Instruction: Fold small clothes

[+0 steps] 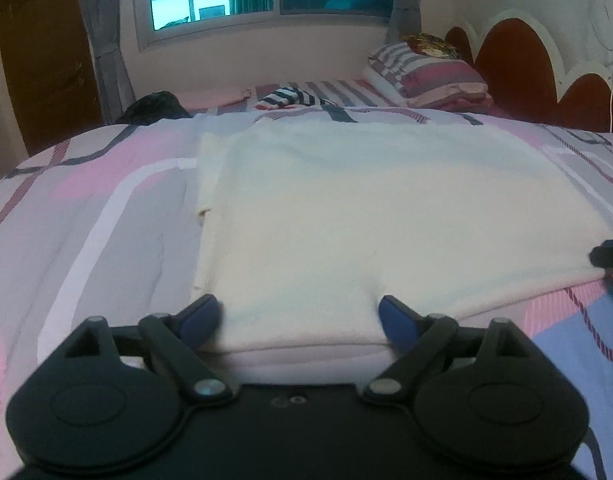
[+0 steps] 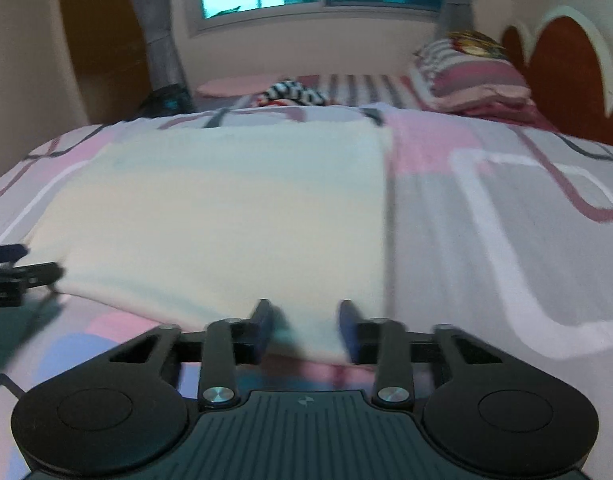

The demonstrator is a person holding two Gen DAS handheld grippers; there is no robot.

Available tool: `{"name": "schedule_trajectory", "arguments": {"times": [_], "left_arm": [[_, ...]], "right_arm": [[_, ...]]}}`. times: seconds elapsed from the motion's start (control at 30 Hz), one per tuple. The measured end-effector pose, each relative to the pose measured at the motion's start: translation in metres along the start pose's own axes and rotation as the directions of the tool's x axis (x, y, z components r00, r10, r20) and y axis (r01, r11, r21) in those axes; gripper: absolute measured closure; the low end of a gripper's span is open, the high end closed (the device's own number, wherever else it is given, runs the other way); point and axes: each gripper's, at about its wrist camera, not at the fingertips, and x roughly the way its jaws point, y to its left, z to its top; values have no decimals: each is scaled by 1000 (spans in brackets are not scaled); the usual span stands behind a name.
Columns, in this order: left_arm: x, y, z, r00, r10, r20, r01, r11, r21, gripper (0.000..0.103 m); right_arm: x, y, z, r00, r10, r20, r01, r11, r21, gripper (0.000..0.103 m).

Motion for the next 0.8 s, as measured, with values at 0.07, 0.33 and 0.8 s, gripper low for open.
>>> {"name": "schedule_trajectory", "arguments": {"times": [0.07,0.33,0.8], "left_arm": [[-2,-3,3,1000,14,-16,-14,1000,0,15],[1,-3,11,998,33,-59,-34,999,-18,13],[-11,-4,14,993,59,-99,-63,997,-38,19]], "right_arm": [[-4,-2,1,1000,1,-8,-1,1000,9,74],[-3,7,3,999,-40,-21,39,999,-25,74],[-30,2,9,1000,1,-4,-1,998,67,81]]}}
